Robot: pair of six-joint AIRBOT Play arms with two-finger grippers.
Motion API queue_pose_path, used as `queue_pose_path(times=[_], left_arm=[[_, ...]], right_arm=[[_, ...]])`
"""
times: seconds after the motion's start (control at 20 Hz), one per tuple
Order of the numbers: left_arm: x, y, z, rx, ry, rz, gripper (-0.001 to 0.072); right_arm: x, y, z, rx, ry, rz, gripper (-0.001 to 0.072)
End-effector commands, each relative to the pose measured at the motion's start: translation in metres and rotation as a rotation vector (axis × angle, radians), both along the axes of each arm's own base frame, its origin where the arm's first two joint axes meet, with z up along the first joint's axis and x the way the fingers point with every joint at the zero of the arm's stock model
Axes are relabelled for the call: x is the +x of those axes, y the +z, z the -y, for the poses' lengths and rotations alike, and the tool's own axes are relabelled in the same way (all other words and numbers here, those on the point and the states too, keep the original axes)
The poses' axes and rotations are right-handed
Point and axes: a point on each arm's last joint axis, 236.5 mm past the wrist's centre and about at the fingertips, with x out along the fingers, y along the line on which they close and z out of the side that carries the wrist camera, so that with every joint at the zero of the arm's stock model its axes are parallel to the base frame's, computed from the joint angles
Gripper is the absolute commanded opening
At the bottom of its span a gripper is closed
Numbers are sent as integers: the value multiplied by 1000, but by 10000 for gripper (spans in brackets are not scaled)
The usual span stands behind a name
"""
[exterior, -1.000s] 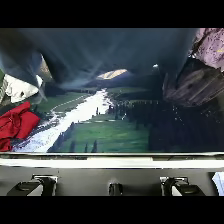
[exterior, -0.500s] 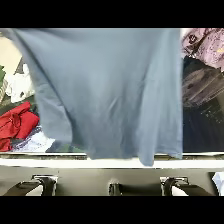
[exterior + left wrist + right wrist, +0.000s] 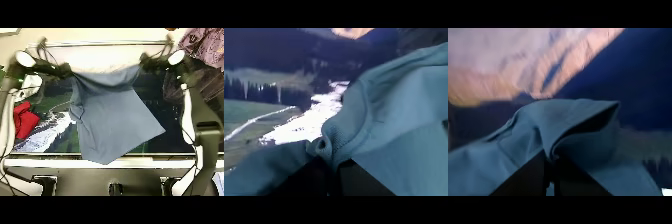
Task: Fold the clothes and pants, and hang the long-sleeved shirts on hangers.
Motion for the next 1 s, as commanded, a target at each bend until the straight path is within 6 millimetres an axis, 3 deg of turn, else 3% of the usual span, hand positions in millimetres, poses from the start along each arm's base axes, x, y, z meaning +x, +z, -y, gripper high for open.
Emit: queue_pose_path(times=[0.0, 0.1, 0.2, 0.35, 0.4, 0.5, 0.55, 0.7, 0.85, 0.95], left_arm=[[3, -89, 17, -26, -9, -162, 24], [1, -105, 24, -46, -7, -200, 24], [2, -107, 25, -47, -3, -204, 24], [0, -104, 26, -48, -7, -204, 24], [0, -102, 26, -48, -7, -201, 24], [0, -100, 26, -49, -7, -197, 24], [0, -99, 26, -49, -7, -196, 24], [-1, -97, 26, -49, -11, -197, 24], [-6, -97, 27, -51, -21, -217, 24], [-7, -98, 27, -51, -23, -220, 24]], right_arm=[[-22, -87, -34, 12, 82, -206, 32], [-25, -92, -36, 10, 92, -225, 32], [-26, -88, -31, 7, 89, -223, 60], [-26, -67, -20, 10, 82, -203, 65], [-27, -60, -17, 8, 82, -195, 107], [-33, -45, -10, 5, 90, -196, 423], [-41, -37, -3, 2, 104, -211, 524], [-81, -9, 45, -89, 235, -232, 554], [-124, -1, 133, -169, 195, -339, 554], [-158, -6, 179, -139, 135, -408, 555]])
